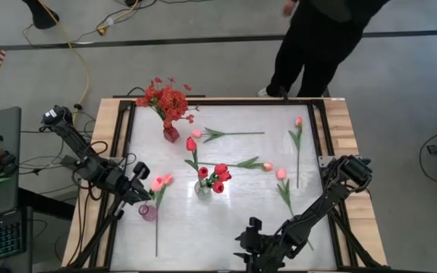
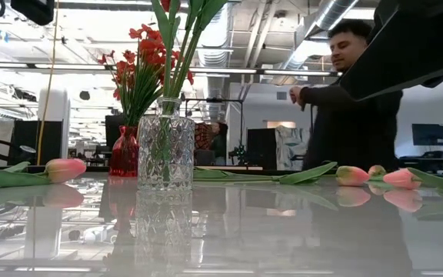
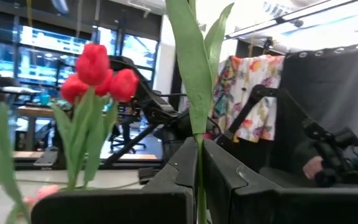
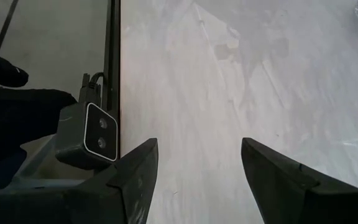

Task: Sort flowers into vase by color
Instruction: Put the pink flower into the purple vase

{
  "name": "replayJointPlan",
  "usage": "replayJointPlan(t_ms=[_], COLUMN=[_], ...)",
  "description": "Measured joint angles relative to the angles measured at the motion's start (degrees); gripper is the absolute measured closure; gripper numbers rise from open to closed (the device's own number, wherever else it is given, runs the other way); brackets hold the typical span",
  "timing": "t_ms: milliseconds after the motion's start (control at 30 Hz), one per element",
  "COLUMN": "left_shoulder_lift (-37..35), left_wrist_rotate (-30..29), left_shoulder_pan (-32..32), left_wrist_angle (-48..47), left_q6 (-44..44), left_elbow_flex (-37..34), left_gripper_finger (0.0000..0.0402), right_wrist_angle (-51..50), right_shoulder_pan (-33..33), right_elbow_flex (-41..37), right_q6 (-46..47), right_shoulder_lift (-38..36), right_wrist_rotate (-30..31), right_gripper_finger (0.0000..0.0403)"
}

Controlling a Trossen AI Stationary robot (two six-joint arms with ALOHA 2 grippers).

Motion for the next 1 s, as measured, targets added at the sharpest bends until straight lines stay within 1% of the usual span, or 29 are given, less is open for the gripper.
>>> replayJointPlan(t_ms=[100,233,300,433,600,1000], left_shoulder_lift=[0.0,0.0,0.0,0.0,0.0,0.0], left_wrist_rotate=[0.6,0.2,-0.6,-0.2,-0.2,-0.7], left_shoulder_pan=[-0.4,-0.9,-1.0,-1.0,-1.0,-1.0], left_wrist_angle=[1.8,12.4,15.0,15.0,14.7,8.3], left_q6=[-0.9,-0.8,-0.4,1.3,1.3,0.9], left_elbow_flex=[-1.2,-6.4,-7.2,-6.9,-7.1,-7.1], left_gripper_finger=[0.0401,0.0401,0.0401,0.0401,0.0401,0.0401], right_wrist_angle=[0.0,0.0,0.0,0.0,0.0,0.3], right_shoulder_pan=[0.0,0.0,-0.2,-0.7,-1.2,-1.6], right_elbow_flex=[0.0,0.0,0.0,0.0,0.0,0.0], right_q6=[0.0,0.0,0.0,0.0,0.0,0.0], right_shoulder_lift=[0.0,0.0,0.0,0.0,0.0,0.0], right_wrist_rotate=[0.0,0.0,0.0,-0.1,-0.1,-0.5], right_gripper_finger=[0.0145,0.0145,0.0145,0.0145,0.0145,0.0145])
